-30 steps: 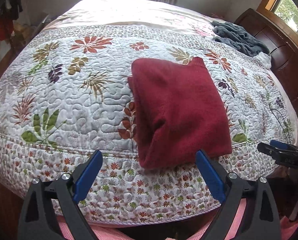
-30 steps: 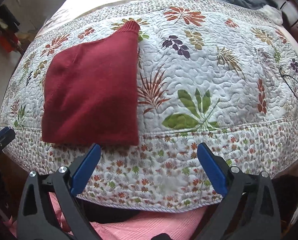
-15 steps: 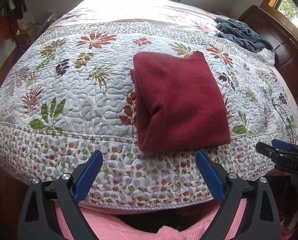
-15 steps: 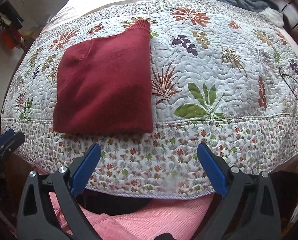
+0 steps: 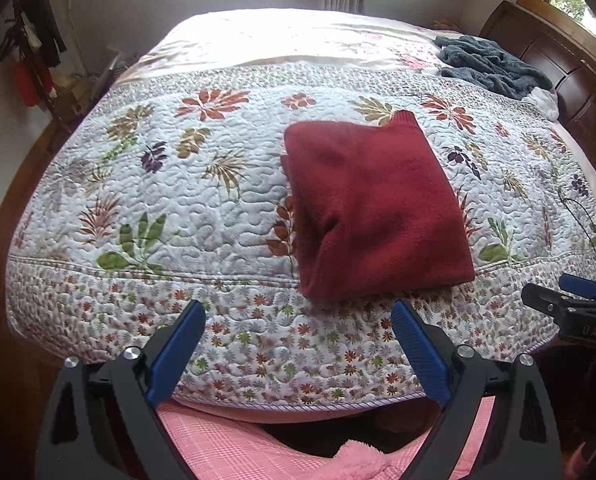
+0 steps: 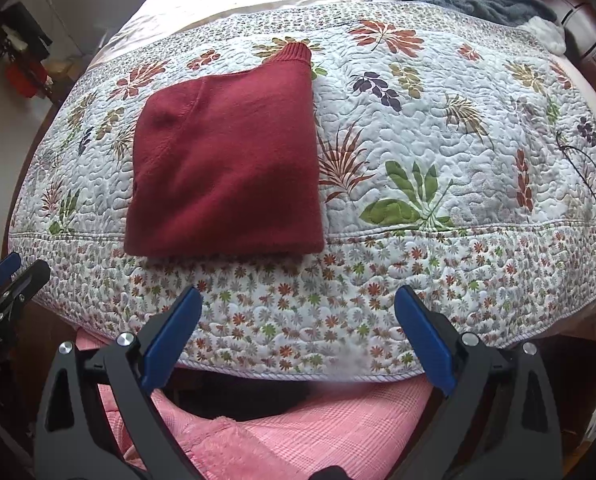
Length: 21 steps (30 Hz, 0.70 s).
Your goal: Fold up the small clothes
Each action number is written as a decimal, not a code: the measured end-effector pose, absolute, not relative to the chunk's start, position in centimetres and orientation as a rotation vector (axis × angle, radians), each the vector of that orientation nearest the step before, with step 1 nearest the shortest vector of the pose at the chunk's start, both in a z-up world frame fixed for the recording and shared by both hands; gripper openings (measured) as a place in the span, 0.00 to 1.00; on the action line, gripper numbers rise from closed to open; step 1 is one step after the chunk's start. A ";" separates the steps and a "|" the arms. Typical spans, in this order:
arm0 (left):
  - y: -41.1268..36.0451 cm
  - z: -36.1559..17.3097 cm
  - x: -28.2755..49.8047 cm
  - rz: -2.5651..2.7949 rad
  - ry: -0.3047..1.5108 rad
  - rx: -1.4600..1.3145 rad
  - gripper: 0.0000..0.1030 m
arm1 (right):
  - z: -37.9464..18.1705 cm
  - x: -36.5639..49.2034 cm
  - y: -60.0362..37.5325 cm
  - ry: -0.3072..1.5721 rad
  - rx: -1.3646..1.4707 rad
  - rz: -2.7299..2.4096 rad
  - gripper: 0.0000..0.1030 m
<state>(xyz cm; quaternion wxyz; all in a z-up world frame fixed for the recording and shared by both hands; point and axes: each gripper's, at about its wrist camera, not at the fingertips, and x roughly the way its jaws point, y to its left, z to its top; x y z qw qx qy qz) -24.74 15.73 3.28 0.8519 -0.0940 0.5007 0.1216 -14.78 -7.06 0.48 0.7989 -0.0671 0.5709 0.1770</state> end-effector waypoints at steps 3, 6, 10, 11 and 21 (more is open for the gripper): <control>15.7 3.5 -24.8 0.262 1.048 -0.186 0.91 | 0.7 -15.0 -6.8 1.224 -0.147 0.378 0.94; 15.5 3.5 -24.8 0.259 1.047 -0.178 0.91 | 0.8 -15.2 -6.5 1.215 -0.153 0.379 0.93; 15.4 3.5 -24.7 0.258 1.047 -0.173 0.91 | 0.8 -15.3 -6.3 1.214 -0.156 0.384 0.94; 15.4 3.5 -24.7 0.257 1.047 -0.175 0.91 | 0.8 -15.3 -6.2 1.214 -0.158 0.383 0.94; 15.5 3.3 -24.7 0.254 1.055 -0.176 0.91 | 0.9 -15.0 -6.0 1.195 -0.153 0.392 0.94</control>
